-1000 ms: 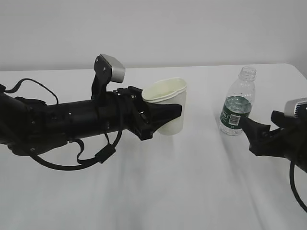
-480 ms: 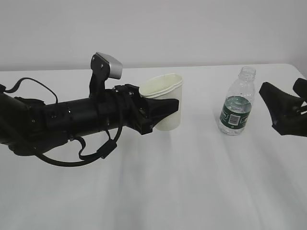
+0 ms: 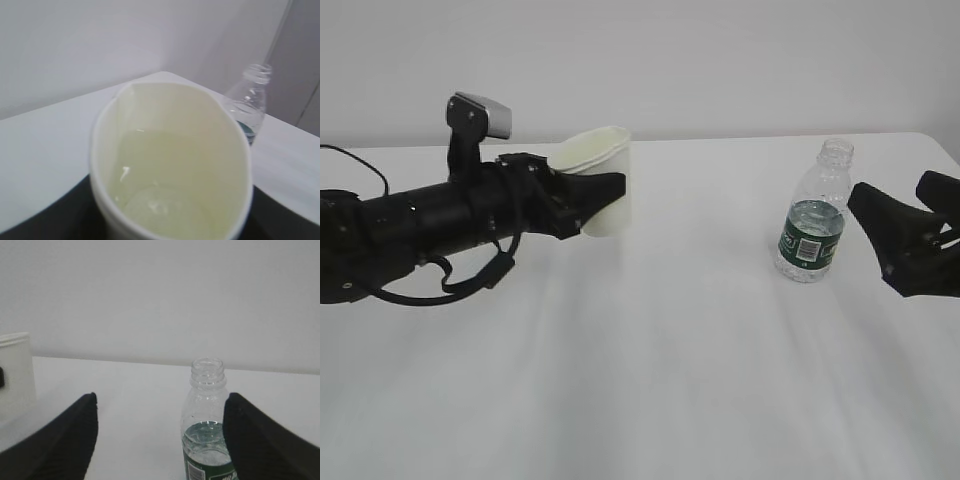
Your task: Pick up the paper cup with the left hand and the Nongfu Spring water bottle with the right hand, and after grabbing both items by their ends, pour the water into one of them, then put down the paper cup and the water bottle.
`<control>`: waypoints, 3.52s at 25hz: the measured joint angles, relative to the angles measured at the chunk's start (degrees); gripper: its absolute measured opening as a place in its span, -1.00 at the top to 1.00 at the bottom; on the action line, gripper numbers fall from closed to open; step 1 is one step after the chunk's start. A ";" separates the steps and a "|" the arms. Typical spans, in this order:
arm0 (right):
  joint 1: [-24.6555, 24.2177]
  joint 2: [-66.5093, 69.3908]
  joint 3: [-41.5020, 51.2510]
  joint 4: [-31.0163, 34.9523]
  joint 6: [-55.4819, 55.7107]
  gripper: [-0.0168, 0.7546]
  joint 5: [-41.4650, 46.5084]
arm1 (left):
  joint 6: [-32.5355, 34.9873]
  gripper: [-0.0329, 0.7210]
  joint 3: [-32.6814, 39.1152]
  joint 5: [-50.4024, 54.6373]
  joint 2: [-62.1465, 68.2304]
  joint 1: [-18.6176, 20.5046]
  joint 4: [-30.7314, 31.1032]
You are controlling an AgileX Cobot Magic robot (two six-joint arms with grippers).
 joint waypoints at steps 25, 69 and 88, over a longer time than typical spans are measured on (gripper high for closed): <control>0.00 0.00 0.00 -2.35 0.12 -0.58 2.85 | 13.02 -0.17 9.93 -2.61 -4.81 14.93 -6.72; 0.00 0.00 0.00 -2.73 0.23 -0.58 5.02 | 25.67 -0.16 20.73 -7.03 3.86 14.97 -30.87; 0.00 0.00 0.00 -2.73 0.33 -0.58 5.53 | 25.67 -0.16 10.03 -7.03 11.18 14.97 -30.76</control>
